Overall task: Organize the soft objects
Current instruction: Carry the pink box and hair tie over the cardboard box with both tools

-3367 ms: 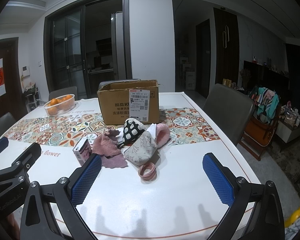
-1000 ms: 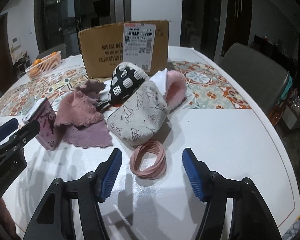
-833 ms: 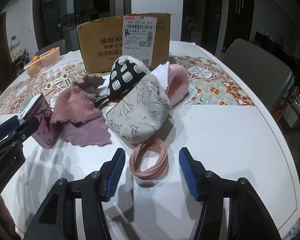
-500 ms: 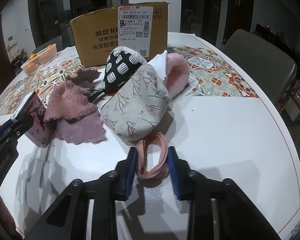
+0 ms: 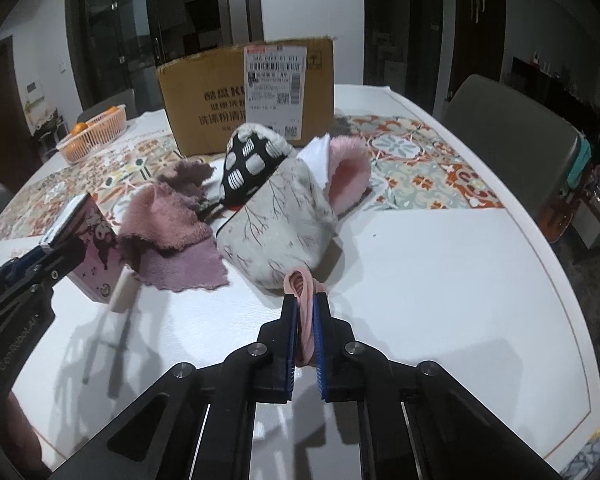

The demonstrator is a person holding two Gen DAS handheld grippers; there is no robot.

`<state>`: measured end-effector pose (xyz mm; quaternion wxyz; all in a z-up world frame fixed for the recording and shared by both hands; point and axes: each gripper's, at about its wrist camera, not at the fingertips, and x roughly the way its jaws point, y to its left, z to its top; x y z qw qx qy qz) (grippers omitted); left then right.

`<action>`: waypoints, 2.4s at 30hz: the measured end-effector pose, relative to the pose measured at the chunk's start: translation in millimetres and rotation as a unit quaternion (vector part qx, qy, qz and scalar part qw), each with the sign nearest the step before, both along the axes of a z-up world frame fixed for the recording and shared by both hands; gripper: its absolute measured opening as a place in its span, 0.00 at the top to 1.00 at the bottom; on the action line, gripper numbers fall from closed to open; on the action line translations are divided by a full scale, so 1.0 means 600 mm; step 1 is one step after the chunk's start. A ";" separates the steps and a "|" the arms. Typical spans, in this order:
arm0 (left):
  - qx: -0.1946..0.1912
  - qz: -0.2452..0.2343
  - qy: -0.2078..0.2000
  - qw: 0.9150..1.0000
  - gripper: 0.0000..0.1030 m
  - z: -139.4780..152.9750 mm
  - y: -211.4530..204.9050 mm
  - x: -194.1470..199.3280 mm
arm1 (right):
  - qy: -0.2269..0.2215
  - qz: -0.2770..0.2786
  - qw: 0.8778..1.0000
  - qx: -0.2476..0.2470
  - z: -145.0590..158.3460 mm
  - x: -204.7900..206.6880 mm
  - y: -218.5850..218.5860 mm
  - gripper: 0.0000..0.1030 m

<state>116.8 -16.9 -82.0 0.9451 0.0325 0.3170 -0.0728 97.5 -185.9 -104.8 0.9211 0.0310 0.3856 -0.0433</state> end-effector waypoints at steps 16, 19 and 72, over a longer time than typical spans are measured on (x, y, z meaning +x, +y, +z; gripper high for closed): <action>-0.005 -0.005 -0.050 0.999 0.75 0.083 0.005 -0.016 | -0.085 0.017 0.996 0.003 0.099 -0.025 0.014 0.92; -0.005 -0.010 -0.058 0.998 0.75 0.098 0.006 -0.007 | -0.103 0.019 0.994 0.004 0.121 -0.018 0.017 0.92; -0.009 -0.052 -0.160 0.986 0.75 0.230 -0.047 0.340 | -0.217 0.032 0.975 0.029 0.257 0.334 -0.012 0.92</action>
